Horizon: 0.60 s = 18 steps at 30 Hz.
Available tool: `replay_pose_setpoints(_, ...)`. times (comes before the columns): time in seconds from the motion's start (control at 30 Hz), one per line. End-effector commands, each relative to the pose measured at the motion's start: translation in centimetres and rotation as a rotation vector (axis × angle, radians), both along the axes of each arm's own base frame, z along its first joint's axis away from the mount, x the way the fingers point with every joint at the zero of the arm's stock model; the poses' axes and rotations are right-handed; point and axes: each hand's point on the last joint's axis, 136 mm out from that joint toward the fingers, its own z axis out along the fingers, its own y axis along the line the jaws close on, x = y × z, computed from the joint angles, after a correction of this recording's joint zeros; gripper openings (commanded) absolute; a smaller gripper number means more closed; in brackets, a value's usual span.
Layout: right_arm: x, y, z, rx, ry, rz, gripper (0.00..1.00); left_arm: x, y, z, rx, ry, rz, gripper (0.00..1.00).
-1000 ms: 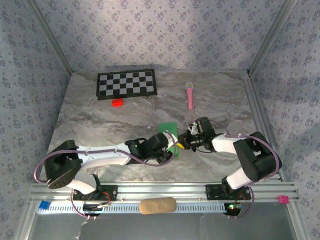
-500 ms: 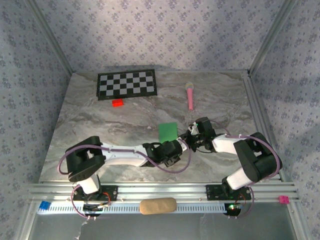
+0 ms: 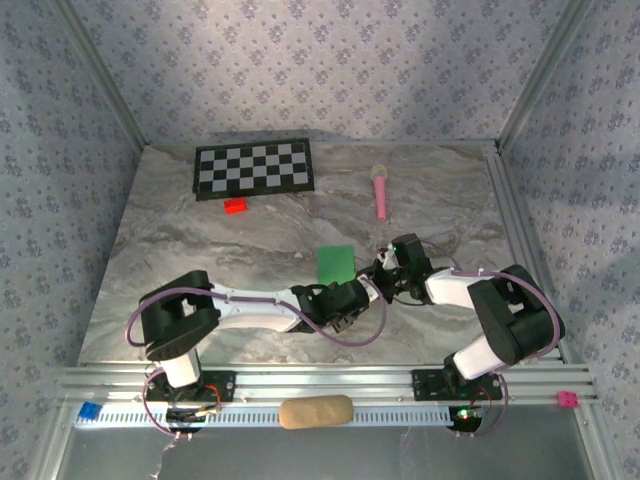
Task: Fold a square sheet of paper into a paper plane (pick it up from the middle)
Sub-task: Fold the triangle a second time at the center of the table.
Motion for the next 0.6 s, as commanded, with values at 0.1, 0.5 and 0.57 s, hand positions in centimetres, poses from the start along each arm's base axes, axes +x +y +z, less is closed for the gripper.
replay_pose_setpoints(0.1, 0.1, -0.2, 0.6, 0.006, 0.002, 0.0, 0.13, 0.0, -0.8, 1.0, -0.019, -0.018, -0.009, 0.15)
replay_pose_setpoints(0.5, 0.2, -3.6, 0.5, -0.123, -0.034, -0.085, 0.24, -0.2, -0.7, 2.1, -0.195, 0.193, 0.05, 0.0)
replay_pose_setpoints(0.57, 0.2, -5.0, 0.7, -0.177, -0.06, -0.124, 0.27, -0.4, -0.8, 2.4, -0.263, 0.282, 0.063, 0.0)
